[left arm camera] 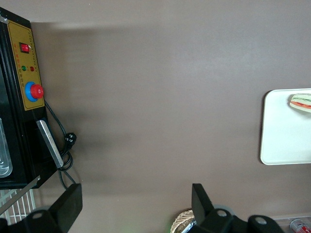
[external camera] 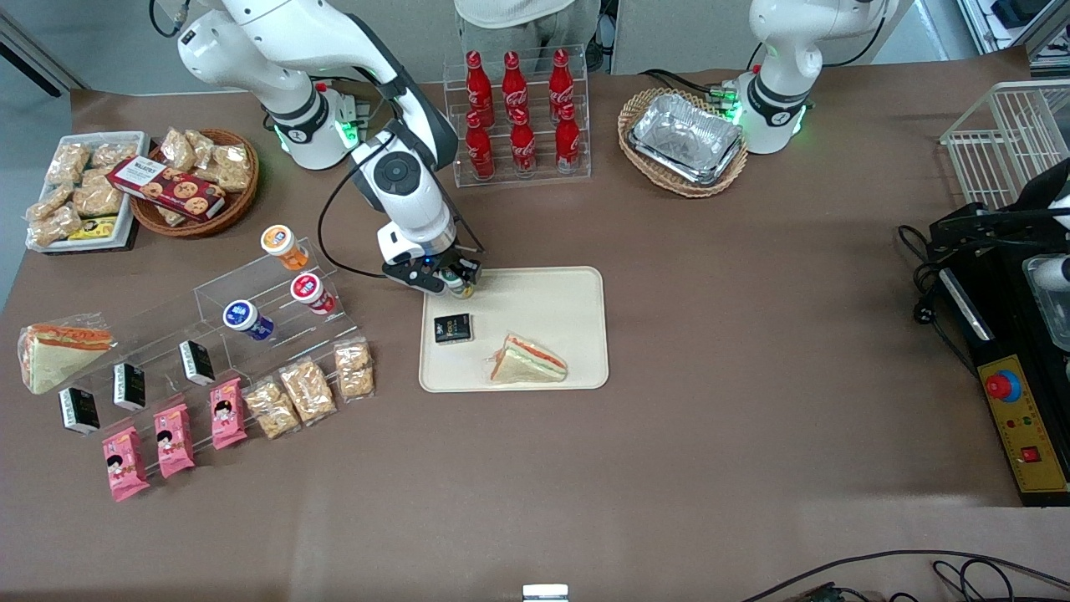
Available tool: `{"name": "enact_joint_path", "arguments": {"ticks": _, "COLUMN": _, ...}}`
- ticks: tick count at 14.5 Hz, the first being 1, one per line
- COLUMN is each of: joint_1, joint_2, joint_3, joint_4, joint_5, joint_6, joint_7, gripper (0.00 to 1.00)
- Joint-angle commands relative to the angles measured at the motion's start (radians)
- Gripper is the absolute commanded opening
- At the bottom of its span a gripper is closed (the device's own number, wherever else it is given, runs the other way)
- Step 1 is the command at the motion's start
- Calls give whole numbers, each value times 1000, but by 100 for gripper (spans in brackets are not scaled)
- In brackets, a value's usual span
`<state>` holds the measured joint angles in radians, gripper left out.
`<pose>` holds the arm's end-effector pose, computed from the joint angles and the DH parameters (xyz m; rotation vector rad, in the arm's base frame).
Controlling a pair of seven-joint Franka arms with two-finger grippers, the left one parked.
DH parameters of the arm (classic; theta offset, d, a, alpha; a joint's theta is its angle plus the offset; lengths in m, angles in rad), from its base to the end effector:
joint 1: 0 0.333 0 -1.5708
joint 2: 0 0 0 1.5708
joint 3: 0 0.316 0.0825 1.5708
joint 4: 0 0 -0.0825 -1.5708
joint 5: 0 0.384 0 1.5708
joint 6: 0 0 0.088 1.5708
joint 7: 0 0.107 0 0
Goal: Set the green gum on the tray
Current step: 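Carry the bottle over the cream tray beside the black sachet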
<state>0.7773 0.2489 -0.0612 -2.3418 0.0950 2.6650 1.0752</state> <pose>0.3980 0.3420 0.2350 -2.9892 0.6676 -0.0341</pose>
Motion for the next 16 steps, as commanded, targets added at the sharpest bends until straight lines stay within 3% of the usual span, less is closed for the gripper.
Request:
{"name": "enact_joint_path", "arguments": {"ticks": 1, "joint_1": 16, "joint_2": 13, "joint_3": -12, "joint_4": -16, "joint_5": 17, "joint_6": 53, "joint_7": 8, "gripper": 38}}
{"name": "enact_joint_path", "arguments": {"ticks": 2, "joint_1": 16, "joint_2": 24, "joint_3": -12, "joint_4": -16, "joint_5": 15, "joint_6": 62, "joint_7": 8, "gripper": 39}}
{"name": "enact_joint_path", "arguments": {"ticks": 3, "joint_1": 16, "joint_2": 30, "joint_3": -12, "joint_4": -16, "joint_5": 17, "joint_6": 67, "joint_7": 8, "gripper": 50}}
{"name": "enact_joint_path", "arguments": {"ticks": 5, "joint_1": 14, "joint_2": 32, "joint_3": -14, "joint_4": -16, "joint_5": 15, "joint_6": 67, "joint_7": 8, "gripper": 99}}
{"name": "enact_joint_path", "arguments": {"ticks": 13, "joint_1": 2, "joint_2": 23, "joint_3": -15, "joint_4": -13, "joint_5": 15, "joint_6": 58, "joint_7": -4, "gripper": 100}}
{"name": "enact_joint_path", "arguments": {"ticks": 16, "joint_1": -6, "joint_2": -52, "joint_3": -25, "joint_4": -7, "joint_5": 12, "joint_6": -9, "joint_7": -55, "gripper": 100}}
